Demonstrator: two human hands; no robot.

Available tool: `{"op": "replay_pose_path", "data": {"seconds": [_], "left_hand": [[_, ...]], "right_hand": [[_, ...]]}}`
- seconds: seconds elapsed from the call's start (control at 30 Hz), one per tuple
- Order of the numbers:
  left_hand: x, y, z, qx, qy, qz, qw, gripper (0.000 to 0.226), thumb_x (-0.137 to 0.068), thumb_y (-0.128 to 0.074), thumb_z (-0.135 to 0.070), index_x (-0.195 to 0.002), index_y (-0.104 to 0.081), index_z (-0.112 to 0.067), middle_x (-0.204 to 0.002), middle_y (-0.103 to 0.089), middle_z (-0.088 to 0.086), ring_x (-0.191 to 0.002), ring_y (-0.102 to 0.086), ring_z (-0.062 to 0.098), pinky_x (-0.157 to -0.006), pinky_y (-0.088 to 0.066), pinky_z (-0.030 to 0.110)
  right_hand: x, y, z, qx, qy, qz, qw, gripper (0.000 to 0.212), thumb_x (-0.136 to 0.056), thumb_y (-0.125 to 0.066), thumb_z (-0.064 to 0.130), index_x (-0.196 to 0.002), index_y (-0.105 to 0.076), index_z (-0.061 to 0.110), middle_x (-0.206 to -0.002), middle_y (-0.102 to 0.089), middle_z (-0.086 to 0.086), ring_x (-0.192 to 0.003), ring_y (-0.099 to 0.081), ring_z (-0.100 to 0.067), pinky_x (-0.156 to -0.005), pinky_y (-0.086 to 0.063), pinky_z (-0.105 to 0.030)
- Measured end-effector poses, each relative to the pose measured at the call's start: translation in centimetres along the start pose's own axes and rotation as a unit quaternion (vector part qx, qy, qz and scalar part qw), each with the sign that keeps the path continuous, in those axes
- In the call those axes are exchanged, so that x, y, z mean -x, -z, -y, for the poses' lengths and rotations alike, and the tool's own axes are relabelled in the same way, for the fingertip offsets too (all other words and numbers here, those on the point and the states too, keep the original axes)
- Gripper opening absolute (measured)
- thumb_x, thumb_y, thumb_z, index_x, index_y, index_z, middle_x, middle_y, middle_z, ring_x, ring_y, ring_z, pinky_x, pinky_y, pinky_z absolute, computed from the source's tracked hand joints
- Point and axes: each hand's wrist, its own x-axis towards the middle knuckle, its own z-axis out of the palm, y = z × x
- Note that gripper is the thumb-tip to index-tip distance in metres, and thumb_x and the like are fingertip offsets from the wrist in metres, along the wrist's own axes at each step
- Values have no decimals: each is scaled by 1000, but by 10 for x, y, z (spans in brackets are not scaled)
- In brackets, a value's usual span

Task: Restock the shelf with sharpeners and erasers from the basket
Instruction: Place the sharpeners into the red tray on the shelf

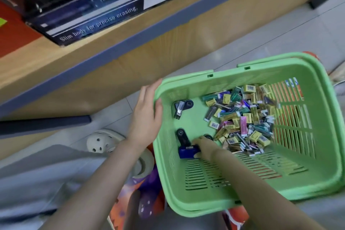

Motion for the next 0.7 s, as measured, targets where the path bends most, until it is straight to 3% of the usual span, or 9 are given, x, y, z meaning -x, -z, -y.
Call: {"op": "replay_pose_path", "data": {"seconds": [0.13,0.23,0.3,0.37,0.47,0.53,0.6,0.63,0.7], "left_hand": [[2,-1,-1,-1,3,-13,1000,42,-97,-40,-2,-139,-41,-7,-123,-43,4,-109,-40,1,-93,-22,-3],[10,-2,0,-43,-28,-42,998,36,-93,-40,-6,-126,-52,-5,-122,-45,9,-119,-40,15,-106,-22,11],[18,-2,-2,-73,-81,-40,993,32,-90,-41,-7,-117,-58,-5,-117,-50,9,-118,-42,21,-107,-25,22],[27,-2,-9,-74,-113,29,990,33,-93,-41,-15,-120,-58,-8,-115,-54,5,-116,-44,19,-103,-30,27],[36,0,-27,-58,-77,200,975,47,-97,-34,-44,-141,-34,-27,-130,-49,-5,-117,-48,13,-99,-40,30],[39,-1,-36,-9,-40,223,974,55,-94,-38,-50,-145,-23,-37,-138,-46,-8,-119,-50,10,-96,-44,30],[38,-1,-40,48,1,193,980,58,-91,-42,-48,-146,-26,-35,-140,-45,-11,-120,-49,6,-97,-42,21],[37,0,-41,70,19,173,982,58,-90,-43,-46,-145,-30,-33,-138,-45,-13,-119,-47,2,-97,-38,12],[36,1,-41,97,43,145,984,53,-91,-47,-42,-141,-35,-32,-131,-48,-15,-115,-46,-4,-93,-31,0]], "right_hand": [[3,5,1,-28,16,-19,999,29,-88,-62,16,-117,-58,14,-114,-60,-7,-108,-58,-25,-96,-45,-34],[23,28,12,-27,57,-64,996,23,-93,-56,20,-114,-58,10,-109,-59,-7,-95,-58,-20,-86,-47,-27],[48,54,22,-32,100,-123,987,30,-95,-54,26,-121,-55,11,-110,-56,-5,-89,-55,-14,-84,-43,-22],[78,78,34,-44,172,-173,969,33,-93,-57,28,-123,-55,13,-106,-56,0,-87,-56,-10,-85,-44,-21],[115,100,52,-155,283,-202,925,22,-87,-65,18,-107,-56,18,-93,-60,8,-83,-57,-5,-80,-46,-19],[128,107,61,-269,304,-188,894,21,-87,-64,13,-105,-53,16,-95,-62,1,-83,-58,-7,-81,-47,-21],[127,110,62,-387,286,-169,860,25,-87,-57,20,-110,-52,11,-103,-63,-5,-91,-60,-13,-85,-49,-24],[119,108,57,-406,263,-178,857,29,-87,-52,27,-113,-51,12,-107,-63,-2,-95,-61,-11,-86,-50,-24],[93,100,37,-331,201,-216,896,32,-92,-48,36,-118,-51,19,-115,-61,4,-100,-61,-8,-92,-50,-29]]}}
